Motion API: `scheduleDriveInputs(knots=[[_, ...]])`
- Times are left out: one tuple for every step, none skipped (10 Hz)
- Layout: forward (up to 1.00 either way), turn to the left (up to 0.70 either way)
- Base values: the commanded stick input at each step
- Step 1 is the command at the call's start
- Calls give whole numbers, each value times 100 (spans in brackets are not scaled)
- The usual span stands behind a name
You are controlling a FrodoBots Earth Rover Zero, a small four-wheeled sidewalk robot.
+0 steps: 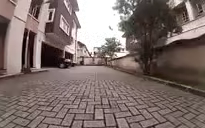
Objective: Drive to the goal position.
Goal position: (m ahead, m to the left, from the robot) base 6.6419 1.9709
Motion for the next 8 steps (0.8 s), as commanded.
scheduleDriveInputs(knots=[[70,0],[70,0],[70,0],[70,0],[70,0],[70,0],[70,0],[70,0]])
